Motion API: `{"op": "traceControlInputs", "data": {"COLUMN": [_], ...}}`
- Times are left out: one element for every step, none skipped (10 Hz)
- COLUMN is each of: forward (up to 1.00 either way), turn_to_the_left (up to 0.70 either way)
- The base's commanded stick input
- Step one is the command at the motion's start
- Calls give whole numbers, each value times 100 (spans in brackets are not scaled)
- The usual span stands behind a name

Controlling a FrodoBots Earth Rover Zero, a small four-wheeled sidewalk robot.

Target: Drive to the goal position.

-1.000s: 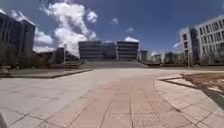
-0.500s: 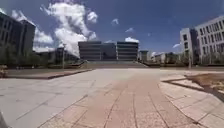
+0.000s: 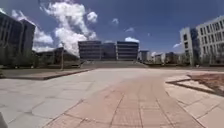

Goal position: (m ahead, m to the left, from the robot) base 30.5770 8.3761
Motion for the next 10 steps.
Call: {"op": "traceControlInputs", "data": {"forward": [70, 70, 70, 70, 70, 70, 70, 70, 70, 70], "turn_to_the_left": [0, 0, 0, 0, 0, 0, 0, 0, 0, 0]}}
